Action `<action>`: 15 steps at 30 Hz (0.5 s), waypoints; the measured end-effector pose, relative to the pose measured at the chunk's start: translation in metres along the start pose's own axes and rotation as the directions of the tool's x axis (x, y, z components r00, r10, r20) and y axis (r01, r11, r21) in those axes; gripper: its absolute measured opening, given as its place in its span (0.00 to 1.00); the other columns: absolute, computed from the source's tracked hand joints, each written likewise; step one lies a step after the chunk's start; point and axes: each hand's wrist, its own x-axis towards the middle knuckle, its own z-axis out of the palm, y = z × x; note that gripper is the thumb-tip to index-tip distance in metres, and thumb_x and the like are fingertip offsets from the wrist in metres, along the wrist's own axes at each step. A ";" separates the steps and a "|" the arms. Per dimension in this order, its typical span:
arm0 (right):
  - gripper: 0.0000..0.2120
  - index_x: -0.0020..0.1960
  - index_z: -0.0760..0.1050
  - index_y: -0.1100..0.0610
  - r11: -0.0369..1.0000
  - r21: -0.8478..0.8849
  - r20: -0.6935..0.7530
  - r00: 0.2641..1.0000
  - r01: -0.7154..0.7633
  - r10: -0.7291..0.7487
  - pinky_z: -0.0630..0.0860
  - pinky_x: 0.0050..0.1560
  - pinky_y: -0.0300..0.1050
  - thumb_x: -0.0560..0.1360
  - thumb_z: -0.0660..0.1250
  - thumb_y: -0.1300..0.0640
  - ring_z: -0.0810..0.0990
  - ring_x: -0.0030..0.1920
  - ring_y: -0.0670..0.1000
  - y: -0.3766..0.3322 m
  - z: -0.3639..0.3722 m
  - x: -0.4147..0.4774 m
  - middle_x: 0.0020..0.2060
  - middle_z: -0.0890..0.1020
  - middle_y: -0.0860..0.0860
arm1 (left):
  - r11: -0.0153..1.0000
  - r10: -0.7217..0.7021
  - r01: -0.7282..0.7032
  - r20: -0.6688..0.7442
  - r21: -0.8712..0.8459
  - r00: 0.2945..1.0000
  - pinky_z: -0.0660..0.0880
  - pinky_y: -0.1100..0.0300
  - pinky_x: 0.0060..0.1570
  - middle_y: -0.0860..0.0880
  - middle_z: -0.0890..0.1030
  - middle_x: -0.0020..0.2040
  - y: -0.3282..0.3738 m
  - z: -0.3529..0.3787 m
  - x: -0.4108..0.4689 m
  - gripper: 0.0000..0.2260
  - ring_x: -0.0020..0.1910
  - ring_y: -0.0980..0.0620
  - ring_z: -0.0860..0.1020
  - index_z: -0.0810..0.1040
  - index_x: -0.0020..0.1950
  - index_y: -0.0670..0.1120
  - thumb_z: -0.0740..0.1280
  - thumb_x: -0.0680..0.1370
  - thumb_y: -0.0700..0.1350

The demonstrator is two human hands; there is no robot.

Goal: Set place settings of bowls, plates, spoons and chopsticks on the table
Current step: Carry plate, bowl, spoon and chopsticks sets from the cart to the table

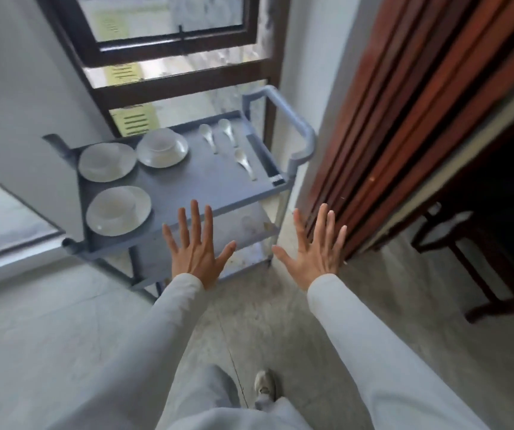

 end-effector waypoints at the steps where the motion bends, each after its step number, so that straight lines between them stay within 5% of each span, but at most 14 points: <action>1: 0.43 0.83 0.37 0.40 0.999 0.004 0.020 0.999 0.032 -0.032 0.40 0.78 0.71 0.75 0.50 0.25 0.40 0.83 0.65 -0.007 0.005 0.019 0.83 0.39 0.63 | 0.999 -0.035 0.035 -0.004 0.006 0.999 0.37 0.31 0.76 0.48 0.31 0.82 -0.009 0.000 0.010 0.42 0.81 0.42 0.34 0.34 0.82 0.51 0.42 0.76 0.73; 7: 0.43 0.82 0.35 0.39 0.985 0.052 0.102 0.980 0.167 -0.172 0.35 0.78 0.70 0.77 0.52 0.25 0.31 0.81 0.62 -0.061 0.036 0.115 0.81 0.31 0.60 | 0.983 -0.184 0.184 -0.008 -0.008 0.983 0.41 0.30 0.76 0.48 0.32 0.83 -0.060 0.012 0.065 0.42 0.82 0.41 0.35 0.34 0.82 0.51 0.43 0.77 0.73; 15: 0.44 0.82 0.32 0.41 0.971 0.021 0.158 0.958 0.239 -0.239 0.32 0.77 0.69 0.76 0.48 0.25 0.35 0.82 0.63 -0.148 0.079 0.240 0.81 0.34 0.62 | 0.964 -0.266 0.266 -0.002 -0.013 0.964 0.39 0.32 0.76 0.48 0.32 0.83 -0.137 0.026 0.184 0.43 0.82 0.43 0.35 0.32 0.82 0.52 0.43 0.76 0.74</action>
